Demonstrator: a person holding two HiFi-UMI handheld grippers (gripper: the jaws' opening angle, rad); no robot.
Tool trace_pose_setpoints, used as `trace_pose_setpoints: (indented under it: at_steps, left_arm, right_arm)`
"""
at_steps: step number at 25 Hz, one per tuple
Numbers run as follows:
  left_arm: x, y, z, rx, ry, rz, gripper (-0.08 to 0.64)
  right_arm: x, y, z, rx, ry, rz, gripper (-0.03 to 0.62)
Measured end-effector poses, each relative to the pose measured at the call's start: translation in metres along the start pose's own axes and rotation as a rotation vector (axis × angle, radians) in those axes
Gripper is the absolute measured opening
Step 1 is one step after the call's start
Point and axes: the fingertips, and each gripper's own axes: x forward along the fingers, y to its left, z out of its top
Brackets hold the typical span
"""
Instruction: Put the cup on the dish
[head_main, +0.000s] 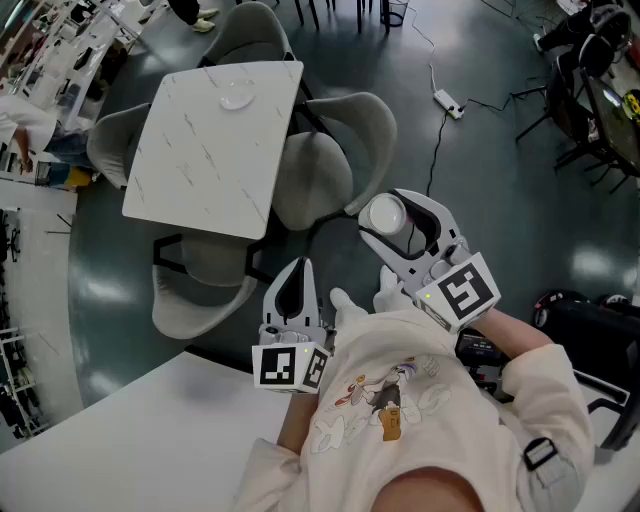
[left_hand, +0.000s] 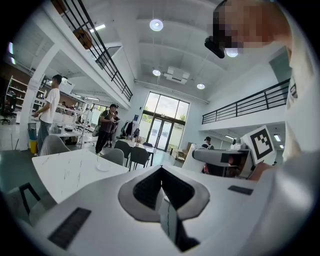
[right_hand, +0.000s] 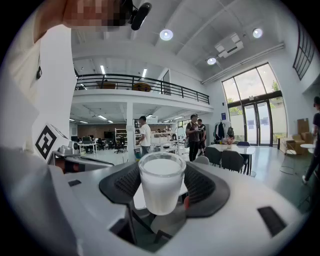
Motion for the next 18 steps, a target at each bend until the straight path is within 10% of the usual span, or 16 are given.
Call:
trace_pose_setpoints:
  at_steps: [18]
  left_arm:
    - [-0.002,-0.01,-0.006,0.011,0.022,0.081,0.003]
  right_arm:
    - [-0.023,-0.016,-0.003,0.049,0.014,0.047,0.272]
